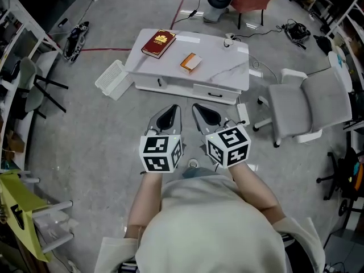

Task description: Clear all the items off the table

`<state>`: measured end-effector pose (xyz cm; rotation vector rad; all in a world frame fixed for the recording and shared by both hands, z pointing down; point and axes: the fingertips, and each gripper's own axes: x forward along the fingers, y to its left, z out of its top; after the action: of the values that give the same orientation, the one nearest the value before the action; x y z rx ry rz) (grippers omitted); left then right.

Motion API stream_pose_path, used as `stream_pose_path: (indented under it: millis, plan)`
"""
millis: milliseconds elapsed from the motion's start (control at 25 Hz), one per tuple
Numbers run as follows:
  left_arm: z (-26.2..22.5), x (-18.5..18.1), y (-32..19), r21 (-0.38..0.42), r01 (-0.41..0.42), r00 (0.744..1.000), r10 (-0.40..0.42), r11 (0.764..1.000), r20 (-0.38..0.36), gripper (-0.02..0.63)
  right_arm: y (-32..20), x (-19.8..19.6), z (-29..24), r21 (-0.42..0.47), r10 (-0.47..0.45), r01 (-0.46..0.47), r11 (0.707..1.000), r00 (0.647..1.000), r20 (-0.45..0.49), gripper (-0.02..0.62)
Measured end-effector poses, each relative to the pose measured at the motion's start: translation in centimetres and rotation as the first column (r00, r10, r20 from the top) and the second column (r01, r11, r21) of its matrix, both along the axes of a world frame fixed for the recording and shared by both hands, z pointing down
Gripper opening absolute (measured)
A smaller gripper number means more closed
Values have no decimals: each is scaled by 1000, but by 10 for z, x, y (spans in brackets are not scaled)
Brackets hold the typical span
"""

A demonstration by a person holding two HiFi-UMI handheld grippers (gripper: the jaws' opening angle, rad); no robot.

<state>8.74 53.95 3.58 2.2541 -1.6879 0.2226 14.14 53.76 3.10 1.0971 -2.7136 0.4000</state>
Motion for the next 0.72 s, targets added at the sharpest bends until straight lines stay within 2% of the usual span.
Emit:
stream_pose_path:
  millis: [720]
  plan:
    - [8,9,-65,-17,14,1000,-14,1000,-6,9,-67,13,7,-27,-22,23,999,999,36,-5]
